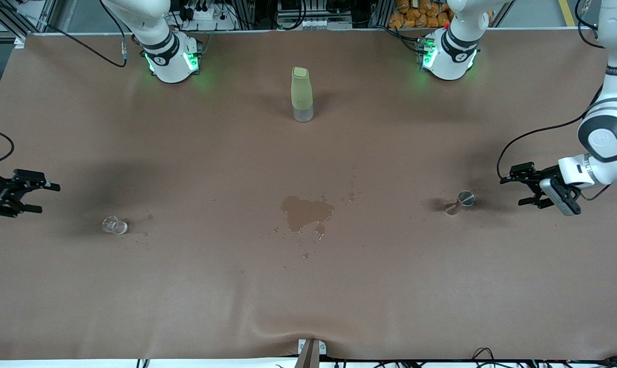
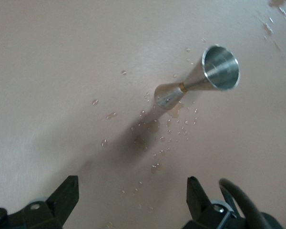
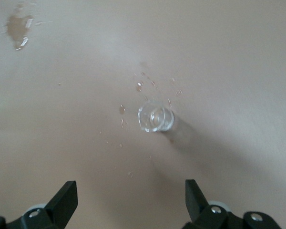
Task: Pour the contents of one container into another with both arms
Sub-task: 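Lower the left gripper around the jigger while the right gripper surrounds the beaker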
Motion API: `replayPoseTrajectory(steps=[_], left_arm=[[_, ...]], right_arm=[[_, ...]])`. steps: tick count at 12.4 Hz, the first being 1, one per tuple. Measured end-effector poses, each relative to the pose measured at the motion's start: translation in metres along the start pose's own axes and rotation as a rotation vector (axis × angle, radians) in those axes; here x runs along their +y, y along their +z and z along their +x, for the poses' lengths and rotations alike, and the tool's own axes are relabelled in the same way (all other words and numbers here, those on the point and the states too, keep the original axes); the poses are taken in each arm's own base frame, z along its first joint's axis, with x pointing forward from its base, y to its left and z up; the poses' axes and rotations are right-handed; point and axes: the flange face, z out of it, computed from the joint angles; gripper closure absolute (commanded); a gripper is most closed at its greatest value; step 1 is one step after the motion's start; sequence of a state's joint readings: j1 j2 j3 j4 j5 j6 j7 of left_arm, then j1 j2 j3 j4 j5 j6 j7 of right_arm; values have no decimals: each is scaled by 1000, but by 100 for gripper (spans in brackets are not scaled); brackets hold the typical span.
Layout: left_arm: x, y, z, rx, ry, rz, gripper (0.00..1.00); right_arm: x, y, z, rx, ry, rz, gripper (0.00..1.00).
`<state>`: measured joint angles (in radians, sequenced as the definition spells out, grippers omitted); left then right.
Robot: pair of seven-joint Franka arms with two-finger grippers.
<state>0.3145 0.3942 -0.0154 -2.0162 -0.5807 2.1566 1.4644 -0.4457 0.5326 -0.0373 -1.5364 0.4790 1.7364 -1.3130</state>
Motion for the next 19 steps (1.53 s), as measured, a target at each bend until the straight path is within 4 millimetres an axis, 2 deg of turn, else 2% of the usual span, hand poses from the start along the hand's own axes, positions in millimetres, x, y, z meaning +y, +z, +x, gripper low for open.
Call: replayPoseTrajectory(steps=[3,7,10,12,14,16,19], left_arm=[[-9,17,1,63,204,-22,0],[-12,63,-4,185,365,-77,0],[-15,98,13,316,570,-147,0],[-22,118,8,375,621,-174,0],[-25,125,3,410,673,-193,6],[-24,123,3,440,692,-207,15],[-26,116,6,499,756,-209,17]], right_arm=[[28,23,-16,132,-205,45,0],[47,41,-32,275,-349,58,0],[58,56,-52,400,-426,90,0],[64,70,-64,487,-482,110,0],[71,91,-78,544,-519,131,0],[81,119,-92,595,-537,139,0],[91,161,-102,680,-517,151,0]])
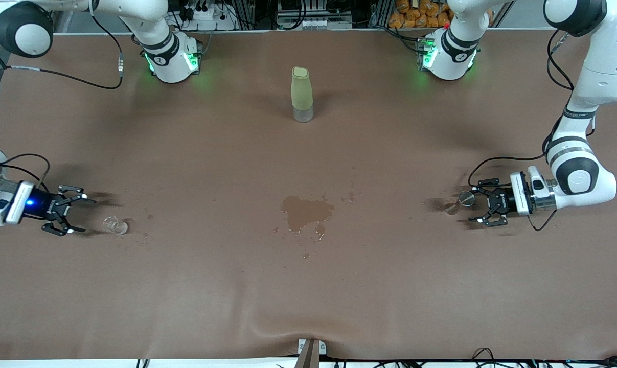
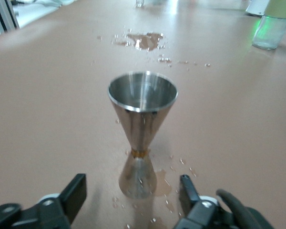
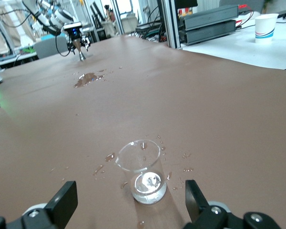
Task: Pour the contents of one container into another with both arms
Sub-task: 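Lower the left gripper around the jigger while the right gripper surrounds the beaker, then close the left gripper on the jigger while the right gripper grips the beaker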
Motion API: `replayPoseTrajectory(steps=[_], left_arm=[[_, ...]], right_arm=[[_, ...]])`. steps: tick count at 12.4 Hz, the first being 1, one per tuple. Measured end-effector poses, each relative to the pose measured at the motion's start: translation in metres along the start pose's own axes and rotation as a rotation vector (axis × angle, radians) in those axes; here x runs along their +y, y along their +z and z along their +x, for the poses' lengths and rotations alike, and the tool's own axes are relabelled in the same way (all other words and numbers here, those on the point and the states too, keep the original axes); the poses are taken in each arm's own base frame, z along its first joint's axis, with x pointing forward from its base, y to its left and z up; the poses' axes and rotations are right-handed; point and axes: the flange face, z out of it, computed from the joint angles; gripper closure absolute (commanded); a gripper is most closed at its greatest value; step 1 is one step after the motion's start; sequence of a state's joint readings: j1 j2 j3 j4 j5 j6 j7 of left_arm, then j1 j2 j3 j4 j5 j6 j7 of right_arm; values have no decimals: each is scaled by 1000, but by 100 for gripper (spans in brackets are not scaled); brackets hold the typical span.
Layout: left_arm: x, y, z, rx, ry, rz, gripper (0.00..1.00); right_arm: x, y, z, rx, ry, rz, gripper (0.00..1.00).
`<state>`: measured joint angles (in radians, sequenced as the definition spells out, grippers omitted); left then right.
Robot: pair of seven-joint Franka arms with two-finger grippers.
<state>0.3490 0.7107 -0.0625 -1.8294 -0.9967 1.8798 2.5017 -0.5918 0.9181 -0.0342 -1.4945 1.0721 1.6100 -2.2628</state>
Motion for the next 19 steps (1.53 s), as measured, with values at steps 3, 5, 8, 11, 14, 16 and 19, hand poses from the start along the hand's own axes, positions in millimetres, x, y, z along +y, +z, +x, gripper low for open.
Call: replayPoseTrajectory(steps=[3,5,8,11,14,16,19], left_arm=[[4,8,-9,77,6,6,21],[11,19,-22,151,-8,15,25],[9,19,-29,201,-6,21,30],[1,17,-23,234,6,31,32],[2,21,-27,249,-6,34,37],[4,28,-31,269,-19,35,37],[4,35,-27,299,-19,28,44]], right_arm=[[1,16,-21,56,-58,-18,0],[2,18,-23,73,-110,-32,0],[6,22,-19,99,-183,-54,0],[7,37,-26,119,-203,-60,0],[9,51,-38,108,-203,-71,0],[10,58,-39,101,-201,-69,0],[11,67,-43,94,-194,-67,0]])
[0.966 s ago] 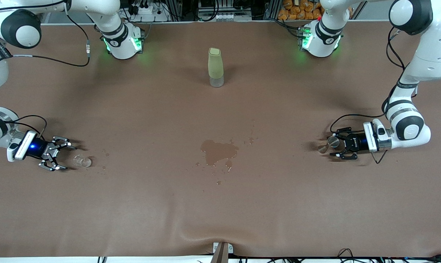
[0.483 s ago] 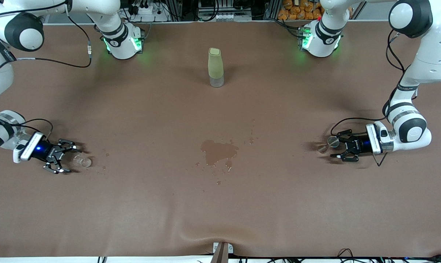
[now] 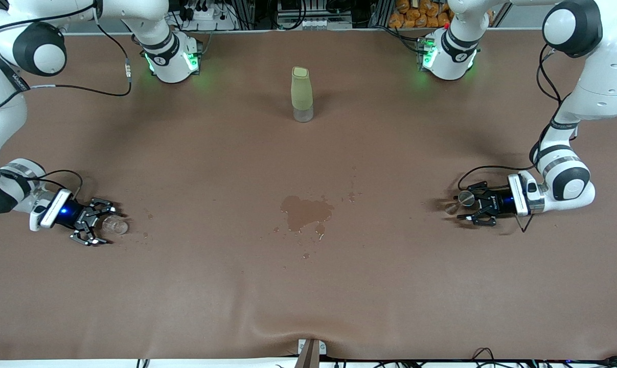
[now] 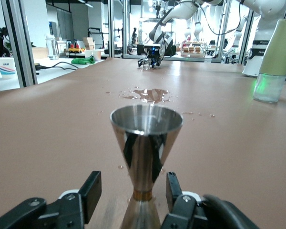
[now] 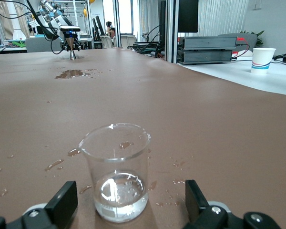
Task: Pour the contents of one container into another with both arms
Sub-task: 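Close the left gripper on the jigger while the right gripper grips the beaker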
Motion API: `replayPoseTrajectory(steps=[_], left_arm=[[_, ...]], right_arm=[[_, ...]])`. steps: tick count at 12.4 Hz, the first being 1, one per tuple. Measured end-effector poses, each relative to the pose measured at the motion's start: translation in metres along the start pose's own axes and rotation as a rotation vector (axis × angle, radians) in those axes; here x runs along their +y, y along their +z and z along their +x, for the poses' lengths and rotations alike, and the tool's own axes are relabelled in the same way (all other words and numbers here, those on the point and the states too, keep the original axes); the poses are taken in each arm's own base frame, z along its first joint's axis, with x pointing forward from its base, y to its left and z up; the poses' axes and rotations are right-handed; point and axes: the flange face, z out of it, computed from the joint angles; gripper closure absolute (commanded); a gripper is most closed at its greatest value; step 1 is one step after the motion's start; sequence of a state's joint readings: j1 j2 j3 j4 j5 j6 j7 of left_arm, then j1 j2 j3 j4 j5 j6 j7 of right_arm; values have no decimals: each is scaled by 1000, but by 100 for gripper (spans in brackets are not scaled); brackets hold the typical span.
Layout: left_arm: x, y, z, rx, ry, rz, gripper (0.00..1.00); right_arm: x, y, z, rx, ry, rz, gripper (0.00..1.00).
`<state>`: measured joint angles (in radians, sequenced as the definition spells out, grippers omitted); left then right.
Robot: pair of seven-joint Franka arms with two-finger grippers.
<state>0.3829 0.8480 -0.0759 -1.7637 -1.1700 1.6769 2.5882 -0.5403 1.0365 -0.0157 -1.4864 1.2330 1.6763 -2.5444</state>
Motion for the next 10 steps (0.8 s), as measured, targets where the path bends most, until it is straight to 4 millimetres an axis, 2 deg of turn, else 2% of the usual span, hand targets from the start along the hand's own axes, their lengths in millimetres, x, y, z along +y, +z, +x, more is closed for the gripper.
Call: replayPoseTrajectory(steps=[5,10], left_arm=[[2,4,-3,19,-8,-6,49],[4,6,-8,23,-17,-8,54]], right_arm=[[1,22,0,23,-10,-1,0],[2,32,3,25,-33,13,0]])
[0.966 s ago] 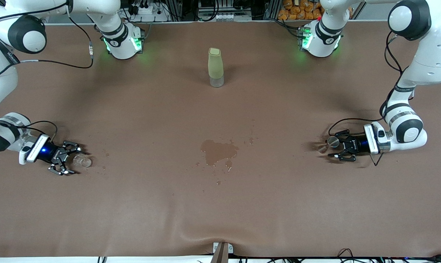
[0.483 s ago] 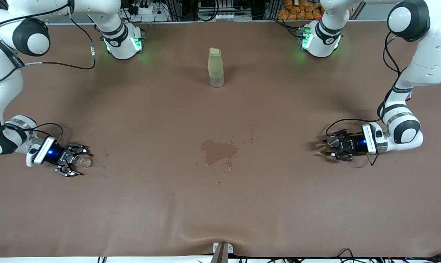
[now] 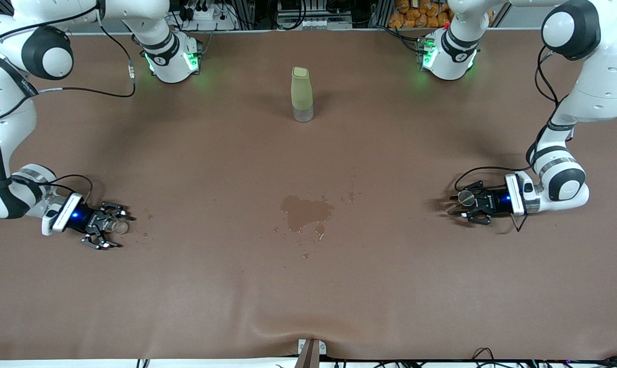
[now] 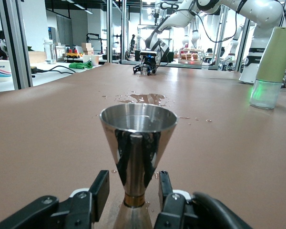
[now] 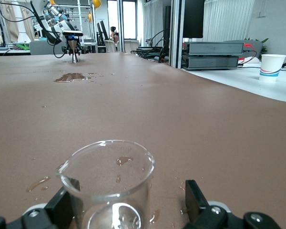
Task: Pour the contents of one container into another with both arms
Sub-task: 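Close the left gripper on the jigger while the right gripper grips the beaker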
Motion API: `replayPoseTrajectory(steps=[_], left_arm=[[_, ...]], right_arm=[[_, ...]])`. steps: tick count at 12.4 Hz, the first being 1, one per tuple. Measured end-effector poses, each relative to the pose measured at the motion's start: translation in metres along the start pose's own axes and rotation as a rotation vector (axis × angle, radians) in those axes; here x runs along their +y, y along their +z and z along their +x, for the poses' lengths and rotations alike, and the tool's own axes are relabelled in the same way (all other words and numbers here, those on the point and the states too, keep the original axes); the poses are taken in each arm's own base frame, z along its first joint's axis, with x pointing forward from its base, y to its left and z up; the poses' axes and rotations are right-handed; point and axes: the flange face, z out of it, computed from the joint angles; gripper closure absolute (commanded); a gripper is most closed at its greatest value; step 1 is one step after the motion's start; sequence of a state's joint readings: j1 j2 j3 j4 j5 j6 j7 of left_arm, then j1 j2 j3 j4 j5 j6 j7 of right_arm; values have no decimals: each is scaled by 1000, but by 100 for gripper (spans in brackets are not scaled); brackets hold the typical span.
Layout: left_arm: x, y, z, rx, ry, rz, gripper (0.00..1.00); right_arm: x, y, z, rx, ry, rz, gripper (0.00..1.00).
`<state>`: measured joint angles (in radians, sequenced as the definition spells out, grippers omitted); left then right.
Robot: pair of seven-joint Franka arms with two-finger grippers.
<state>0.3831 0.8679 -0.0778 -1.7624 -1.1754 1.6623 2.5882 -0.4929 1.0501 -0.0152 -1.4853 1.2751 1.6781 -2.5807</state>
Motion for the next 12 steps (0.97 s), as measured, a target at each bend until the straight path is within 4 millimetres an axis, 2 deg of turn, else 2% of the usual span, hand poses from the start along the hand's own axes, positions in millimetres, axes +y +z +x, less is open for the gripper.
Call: replayPoseTrajectory(steps=[1,2,3,4,5,6,7,12], left_arm=[[0,-1,0,0,0,1,54],[0,-2,0,0,1,3,54],[0,-4,0,0,1,6,54],[0,-7,-1,0,0,11,55],[0,-10,-1,0,0,17,55],[0,-13,-2,2,-1,20,56],[1,-13,-1,5,-2,21,56],[1,-11,0,16,0,13,61]], right_arm=[[0,0,0,0,-13,1,0],[0,0,0,0,-29,1,8],[0,1,0,1,-44,1,48],[0,1,0,3,-52,3,70],[-1,1,0,5,-58,4,88],[-1,2,0,9,-57,6,97],[-2,2,0,13,-56,9,100],[-3,6,-2,16,-54,15,100]])
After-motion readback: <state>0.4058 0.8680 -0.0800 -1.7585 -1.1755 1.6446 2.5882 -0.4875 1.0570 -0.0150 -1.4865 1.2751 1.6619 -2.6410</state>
